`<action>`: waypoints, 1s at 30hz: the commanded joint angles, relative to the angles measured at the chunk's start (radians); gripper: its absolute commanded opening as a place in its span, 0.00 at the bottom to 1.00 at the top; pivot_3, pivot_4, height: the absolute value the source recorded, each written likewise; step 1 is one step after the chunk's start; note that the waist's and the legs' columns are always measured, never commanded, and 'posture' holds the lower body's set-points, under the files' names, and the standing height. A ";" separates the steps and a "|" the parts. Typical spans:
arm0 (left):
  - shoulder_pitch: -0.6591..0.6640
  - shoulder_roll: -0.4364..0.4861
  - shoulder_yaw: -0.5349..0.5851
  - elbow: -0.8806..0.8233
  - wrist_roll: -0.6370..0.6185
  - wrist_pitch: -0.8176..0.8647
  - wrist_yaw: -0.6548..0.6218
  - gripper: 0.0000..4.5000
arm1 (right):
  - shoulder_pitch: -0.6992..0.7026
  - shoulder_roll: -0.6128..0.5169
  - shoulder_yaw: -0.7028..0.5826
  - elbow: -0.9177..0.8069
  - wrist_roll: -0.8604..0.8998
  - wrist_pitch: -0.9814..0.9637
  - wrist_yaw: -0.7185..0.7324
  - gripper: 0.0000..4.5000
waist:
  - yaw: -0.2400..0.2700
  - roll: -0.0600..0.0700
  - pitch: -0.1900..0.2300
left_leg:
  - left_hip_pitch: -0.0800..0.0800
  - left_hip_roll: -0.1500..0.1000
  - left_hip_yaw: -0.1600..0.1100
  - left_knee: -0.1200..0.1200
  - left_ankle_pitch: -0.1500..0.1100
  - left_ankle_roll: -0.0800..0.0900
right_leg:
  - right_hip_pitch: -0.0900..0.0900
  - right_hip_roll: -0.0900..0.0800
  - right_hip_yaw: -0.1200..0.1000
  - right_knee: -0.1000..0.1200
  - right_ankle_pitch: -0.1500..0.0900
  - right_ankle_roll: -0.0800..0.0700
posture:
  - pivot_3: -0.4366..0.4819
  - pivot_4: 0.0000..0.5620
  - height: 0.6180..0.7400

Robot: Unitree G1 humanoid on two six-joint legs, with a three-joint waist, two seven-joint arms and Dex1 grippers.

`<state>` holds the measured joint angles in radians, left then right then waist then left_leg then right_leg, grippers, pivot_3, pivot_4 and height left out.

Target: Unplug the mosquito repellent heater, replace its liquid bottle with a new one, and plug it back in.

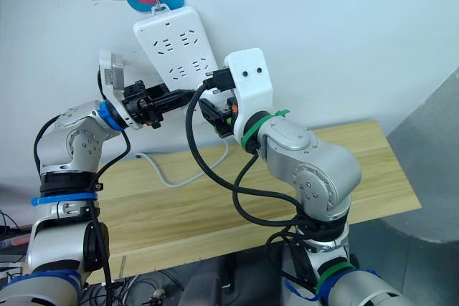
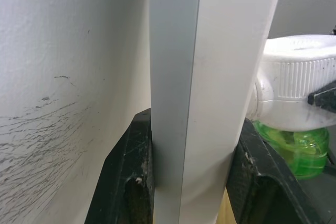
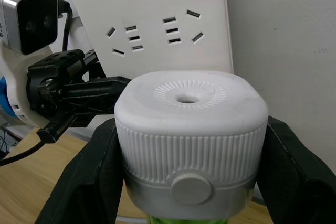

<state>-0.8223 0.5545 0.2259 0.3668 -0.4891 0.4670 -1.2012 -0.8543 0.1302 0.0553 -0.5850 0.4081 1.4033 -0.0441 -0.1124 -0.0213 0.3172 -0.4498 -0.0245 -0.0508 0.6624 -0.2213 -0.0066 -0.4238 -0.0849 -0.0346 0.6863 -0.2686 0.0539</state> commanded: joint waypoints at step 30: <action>-0.075 -0.042 0.002 -0.077 -0.080 0.082 0.047 0.29 | -0.011 0.085 0.184 0.159 0.031 -0.125 0.130 0.66 | -0.001 0.000 0.001 | 0.002 0.001 0.000 0.000 0.001 -0.002 | 0.000 0.001 0.000 0.002 0.000 0.000 | 0.31 0.65 0.95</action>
<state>-0.8232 0.5624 0.2384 0.3605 -0.4869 0.5007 -1.1677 -0.8475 0.1305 0.0963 -0.5061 0.3639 1.2919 -0.0155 -0.1135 -0.0213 0.3177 -0.4479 -0.0232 -0.0509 0.6624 -0.2197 -0.0086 -0.4243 -0.0839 -0.0341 0.6885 -0.2685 0.0537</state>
